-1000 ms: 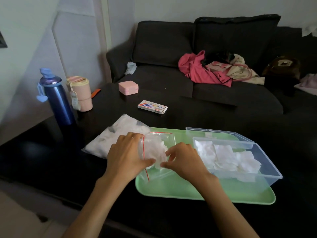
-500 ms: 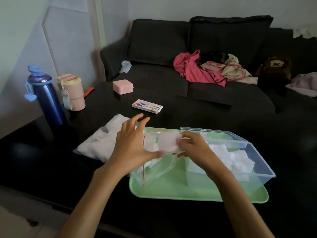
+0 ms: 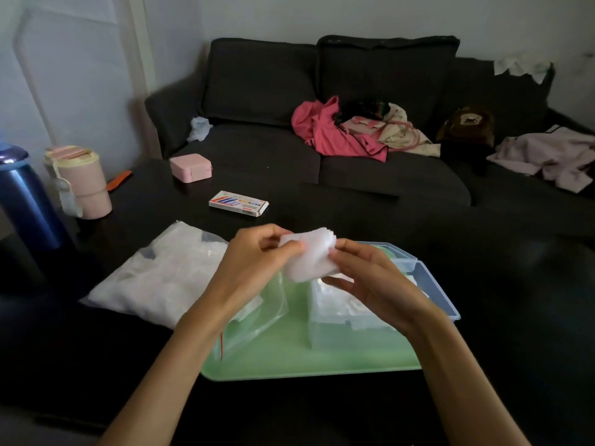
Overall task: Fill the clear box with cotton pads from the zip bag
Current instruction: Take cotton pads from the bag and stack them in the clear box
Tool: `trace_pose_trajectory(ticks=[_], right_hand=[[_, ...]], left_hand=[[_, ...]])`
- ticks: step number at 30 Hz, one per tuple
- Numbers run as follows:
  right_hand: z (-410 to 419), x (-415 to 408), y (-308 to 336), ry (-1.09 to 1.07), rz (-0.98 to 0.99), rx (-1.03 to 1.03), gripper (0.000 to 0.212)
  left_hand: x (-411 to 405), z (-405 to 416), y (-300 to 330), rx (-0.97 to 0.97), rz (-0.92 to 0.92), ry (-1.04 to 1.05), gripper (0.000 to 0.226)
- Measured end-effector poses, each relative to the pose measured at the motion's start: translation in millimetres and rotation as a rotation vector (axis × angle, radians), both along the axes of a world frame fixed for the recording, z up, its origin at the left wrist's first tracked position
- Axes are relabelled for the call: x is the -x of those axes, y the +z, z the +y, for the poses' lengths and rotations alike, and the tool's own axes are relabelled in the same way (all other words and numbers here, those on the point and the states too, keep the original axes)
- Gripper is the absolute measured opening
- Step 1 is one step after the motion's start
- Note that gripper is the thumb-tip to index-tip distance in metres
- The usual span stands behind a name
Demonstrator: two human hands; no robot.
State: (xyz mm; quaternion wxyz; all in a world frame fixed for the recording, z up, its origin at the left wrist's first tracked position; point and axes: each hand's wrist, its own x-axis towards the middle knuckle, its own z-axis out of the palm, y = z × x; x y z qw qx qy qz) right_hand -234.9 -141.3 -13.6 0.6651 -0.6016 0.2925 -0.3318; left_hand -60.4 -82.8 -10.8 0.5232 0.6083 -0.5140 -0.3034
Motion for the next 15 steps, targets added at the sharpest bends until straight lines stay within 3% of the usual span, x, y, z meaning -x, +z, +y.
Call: trace_pose_trajectory(ticks=[4,7,10,13,15], right_hand=[[0,11,9,-0.062,-0.036,0.020,0.026],[1,24,12,-0.249,0.060,0.193,0.031],[-1,34,10,-0.468,0.175,0.394,0.026],[-10,48,10,-0.569,0.313,0.568,0.023],[-24,72,11,-0.697,0.360,0.526,0.026]], left_hand=[[16,-10,2,0.150,0.037,-0.020,0.011],[31,-18,-1,0.185,-0.042,-0.004,0.008],[45,-29,-7,0.172,-0.181,0.049,0.013],[60,-34,-11,0.208,-0.435,0.093,0.018],[66,-38,-15,0.240,-0.615,0.014,0.016]])
